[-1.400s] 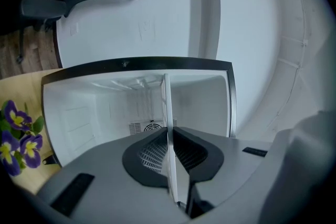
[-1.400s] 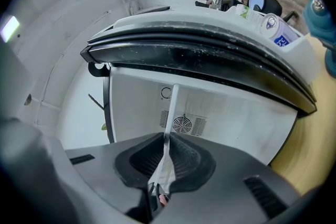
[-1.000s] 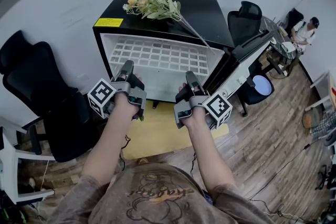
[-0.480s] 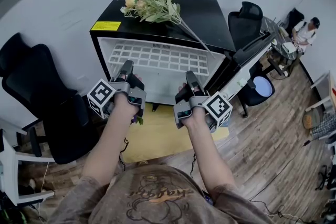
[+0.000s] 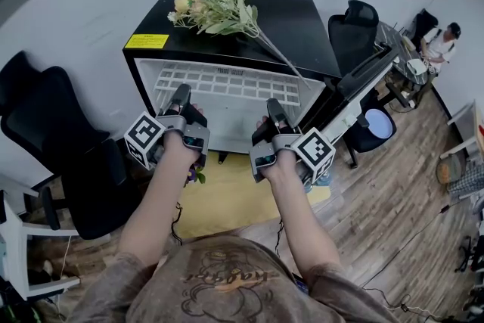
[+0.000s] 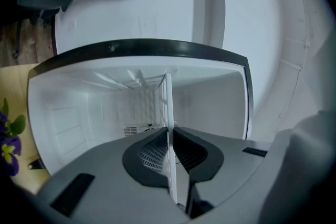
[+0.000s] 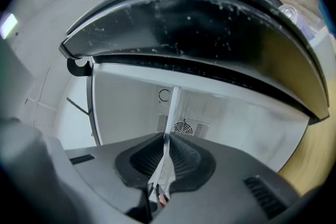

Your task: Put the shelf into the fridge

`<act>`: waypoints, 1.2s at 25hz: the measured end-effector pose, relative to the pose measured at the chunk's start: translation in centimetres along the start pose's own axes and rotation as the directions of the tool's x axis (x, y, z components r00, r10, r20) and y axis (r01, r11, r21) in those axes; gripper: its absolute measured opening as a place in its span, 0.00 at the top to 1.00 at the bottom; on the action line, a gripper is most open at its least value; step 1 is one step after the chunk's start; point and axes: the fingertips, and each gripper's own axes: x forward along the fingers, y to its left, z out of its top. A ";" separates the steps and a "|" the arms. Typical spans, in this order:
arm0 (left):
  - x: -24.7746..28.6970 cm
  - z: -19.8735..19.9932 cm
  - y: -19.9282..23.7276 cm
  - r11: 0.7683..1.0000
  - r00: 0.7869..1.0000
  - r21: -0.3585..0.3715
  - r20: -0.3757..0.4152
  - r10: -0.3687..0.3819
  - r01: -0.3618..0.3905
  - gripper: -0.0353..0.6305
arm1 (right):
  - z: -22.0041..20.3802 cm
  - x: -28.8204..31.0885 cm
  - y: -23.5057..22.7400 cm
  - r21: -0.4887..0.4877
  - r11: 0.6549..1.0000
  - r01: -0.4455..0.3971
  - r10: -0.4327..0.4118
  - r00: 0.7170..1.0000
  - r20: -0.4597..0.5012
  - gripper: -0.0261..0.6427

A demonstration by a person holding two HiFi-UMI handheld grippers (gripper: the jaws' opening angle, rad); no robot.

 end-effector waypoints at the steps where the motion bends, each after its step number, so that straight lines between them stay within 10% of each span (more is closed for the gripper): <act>1: 0.0 0.0 0.0 1.000 1.000 0.000 -0.001 -0.001 0.001 0.87 | 0.0 0.0 0.0 0.000 1.000 0.000 0.000 1.000 0.002 0.91; 30: 1.5 0.2 0.1 1.000 0.999 0.007 -0.031 -0.023 0.023 0.87 | 0.8 1.1 -0.3 -0.060 0.998 -0.001 0.001 1.000 0.001 0.91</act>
